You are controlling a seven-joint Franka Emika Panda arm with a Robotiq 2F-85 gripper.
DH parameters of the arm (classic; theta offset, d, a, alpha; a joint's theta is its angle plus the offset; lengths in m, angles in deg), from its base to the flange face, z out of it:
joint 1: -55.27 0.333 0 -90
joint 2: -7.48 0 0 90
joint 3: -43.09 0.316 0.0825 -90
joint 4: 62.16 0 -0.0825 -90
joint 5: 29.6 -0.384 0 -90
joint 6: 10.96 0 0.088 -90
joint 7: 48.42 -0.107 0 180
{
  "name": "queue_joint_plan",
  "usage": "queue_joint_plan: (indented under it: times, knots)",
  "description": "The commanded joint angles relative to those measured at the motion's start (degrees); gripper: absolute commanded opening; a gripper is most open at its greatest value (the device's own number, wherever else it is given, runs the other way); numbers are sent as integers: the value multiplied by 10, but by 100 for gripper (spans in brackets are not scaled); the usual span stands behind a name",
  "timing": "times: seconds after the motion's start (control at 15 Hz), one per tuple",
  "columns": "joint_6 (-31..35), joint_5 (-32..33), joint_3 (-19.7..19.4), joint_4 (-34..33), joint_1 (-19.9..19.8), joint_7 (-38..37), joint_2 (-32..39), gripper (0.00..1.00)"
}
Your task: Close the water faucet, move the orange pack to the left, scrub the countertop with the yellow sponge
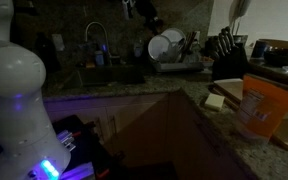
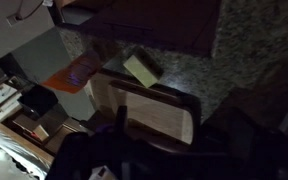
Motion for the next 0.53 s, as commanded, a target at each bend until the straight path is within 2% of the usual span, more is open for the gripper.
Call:
queue_joint_plan:
  times: [0.0,0.2,0.27,0.47]
  knots:
    - [11,-26,0,81,-71,-43,-98,100]
    - [13,-48,-8,116,-122,-74,-168,100]
    - [-1,-30,9,63,-119,-49,-110,100]
    - [1,-42,7,90,-141,-55,-158,100]
